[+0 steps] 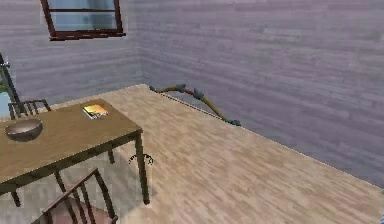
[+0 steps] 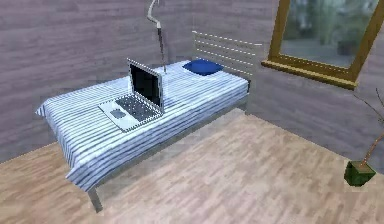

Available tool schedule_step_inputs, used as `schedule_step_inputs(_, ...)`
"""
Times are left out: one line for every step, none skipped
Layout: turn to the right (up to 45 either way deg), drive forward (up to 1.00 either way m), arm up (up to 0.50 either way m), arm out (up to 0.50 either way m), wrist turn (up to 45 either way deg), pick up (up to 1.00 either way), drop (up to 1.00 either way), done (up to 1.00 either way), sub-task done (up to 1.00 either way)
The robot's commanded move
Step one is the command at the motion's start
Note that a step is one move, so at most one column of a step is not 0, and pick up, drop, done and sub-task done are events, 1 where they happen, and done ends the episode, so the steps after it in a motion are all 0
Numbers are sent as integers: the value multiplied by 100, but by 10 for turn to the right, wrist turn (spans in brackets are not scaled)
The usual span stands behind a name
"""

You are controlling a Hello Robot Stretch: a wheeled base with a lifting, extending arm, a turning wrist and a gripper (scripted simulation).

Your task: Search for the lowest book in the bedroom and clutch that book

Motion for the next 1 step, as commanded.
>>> schedule_step_inputs(0, 60, 0, 0, 0, 0, 0, 0, 0)
